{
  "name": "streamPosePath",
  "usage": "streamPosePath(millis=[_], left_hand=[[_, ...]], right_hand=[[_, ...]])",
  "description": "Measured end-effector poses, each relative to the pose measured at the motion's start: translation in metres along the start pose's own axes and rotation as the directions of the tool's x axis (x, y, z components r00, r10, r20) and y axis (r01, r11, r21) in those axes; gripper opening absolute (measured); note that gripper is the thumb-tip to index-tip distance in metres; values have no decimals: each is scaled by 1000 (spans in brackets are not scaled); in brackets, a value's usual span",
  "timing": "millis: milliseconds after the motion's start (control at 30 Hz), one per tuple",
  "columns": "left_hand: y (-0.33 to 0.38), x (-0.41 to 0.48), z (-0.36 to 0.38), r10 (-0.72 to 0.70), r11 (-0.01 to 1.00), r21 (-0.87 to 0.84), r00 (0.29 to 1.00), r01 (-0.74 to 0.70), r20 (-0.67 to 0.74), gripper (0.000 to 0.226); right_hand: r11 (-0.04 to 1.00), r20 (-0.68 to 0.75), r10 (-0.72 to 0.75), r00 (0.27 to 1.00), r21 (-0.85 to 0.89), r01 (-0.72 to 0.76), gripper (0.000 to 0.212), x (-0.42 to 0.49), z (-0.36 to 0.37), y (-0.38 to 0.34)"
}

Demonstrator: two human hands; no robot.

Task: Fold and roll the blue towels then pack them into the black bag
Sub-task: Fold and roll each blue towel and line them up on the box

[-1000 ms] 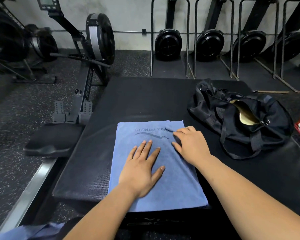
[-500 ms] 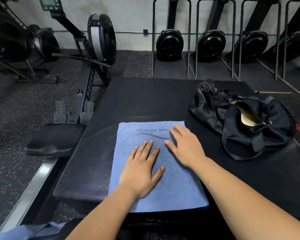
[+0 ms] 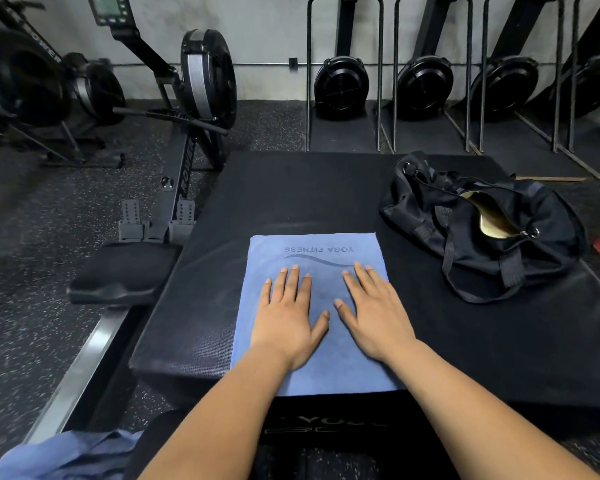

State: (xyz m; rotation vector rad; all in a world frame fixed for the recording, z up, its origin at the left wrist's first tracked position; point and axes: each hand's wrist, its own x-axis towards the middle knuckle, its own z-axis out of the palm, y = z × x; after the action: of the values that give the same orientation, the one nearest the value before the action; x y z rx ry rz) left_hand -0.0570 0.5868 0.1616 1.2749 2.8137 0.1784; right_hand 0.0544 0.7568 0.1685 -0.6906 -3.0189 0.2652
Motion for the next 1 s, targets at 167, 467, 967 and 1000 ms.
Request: streamPosePath(millis=[167, 467, 967, 1000], left_hand=[[-4, 0, -10, 71, 997, -24, 997, -70, 36, 87], [-27, -73, -1, 279, 960, 41, 960, -278, -12, 77], [-58, -116, 5, 461, 888, 53, 883, -458, -89, 74], [-59, -117, 6, 457, 889, 24, 882, -457, -116, 70]], right_hand=[[997, -46, -39, 998, -64, 36, 86, -28, -12, 3], [982, 52, -187, 981, -22, 189, 79, -70, -2, 10], [911, -18, -383, 924, -172, 374, 89, -119, 0, 33], [908, -42, -394, 918, -174, 381, 87, -120, 1, 36]])
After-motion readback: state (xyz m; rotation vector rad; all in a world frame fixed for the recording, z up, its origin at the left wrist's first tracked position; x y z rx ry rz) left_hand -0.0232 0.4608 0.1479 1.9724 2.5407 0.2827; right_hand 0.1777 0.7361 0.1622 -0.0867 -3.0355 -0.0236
